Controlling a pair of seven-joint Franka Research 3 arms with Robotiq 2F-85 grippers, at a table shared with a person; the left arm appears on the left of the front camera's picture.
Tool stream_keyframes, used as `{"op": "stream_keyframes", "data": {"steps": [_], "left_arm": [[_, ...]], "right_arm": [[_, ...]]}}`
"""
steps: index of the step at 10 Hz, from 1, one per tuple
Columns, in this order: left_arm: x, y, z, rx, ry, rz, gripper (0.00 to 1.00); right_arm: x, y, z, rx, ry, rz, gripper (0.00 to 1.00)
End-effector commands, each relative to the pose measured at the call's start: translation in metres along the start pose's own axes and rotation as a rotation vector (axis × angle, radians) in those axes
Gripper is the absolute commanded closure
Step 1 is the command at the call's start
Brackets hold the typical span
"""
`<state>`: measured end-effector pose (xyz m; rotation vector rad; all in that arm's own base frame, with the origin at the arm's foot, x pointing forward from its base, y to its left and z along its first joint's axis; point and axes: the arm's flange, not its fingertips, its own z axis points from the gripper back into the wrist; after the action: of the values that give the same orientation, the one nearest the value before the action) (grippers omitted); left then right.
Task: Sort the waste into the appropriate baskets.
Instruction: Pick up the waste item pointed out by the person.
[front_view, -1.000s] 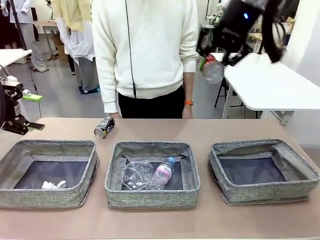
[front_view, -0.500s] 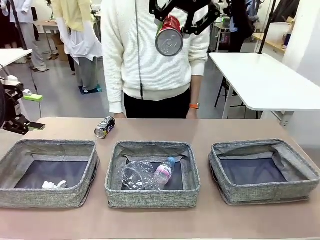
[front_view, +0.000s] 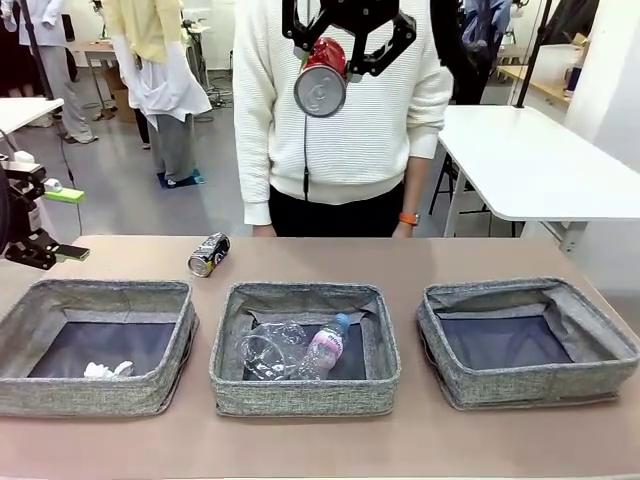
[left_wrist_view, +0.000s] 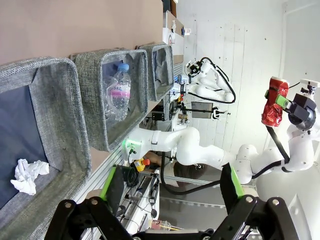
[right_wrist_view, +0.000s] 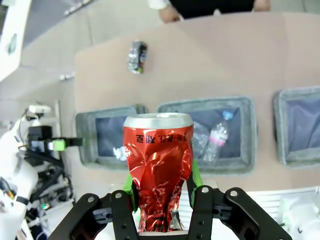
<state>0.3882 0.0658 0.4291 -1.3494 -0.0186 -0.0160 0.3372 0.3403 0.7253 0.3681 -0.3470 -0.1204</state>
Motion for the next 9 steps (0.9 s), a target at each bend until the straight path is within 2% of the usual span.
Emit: {"op": "stream_keyframes", "data": {"steps": [1,9], "left_arm": [[0.0,-0.0019,-0.0001,0.004,-0.003,-0.001,0.0],[0.0,-0.0019,-0.0001,0.004,-0.003,-0.001,0.0]], "right_arm": [[-0.0047,-0.0003,0.0031,0.003,-0.007,0.033,0.56],[-0.0047,-0.0003,0.0031,0.003,-0.007,0.033,0.56]]}}
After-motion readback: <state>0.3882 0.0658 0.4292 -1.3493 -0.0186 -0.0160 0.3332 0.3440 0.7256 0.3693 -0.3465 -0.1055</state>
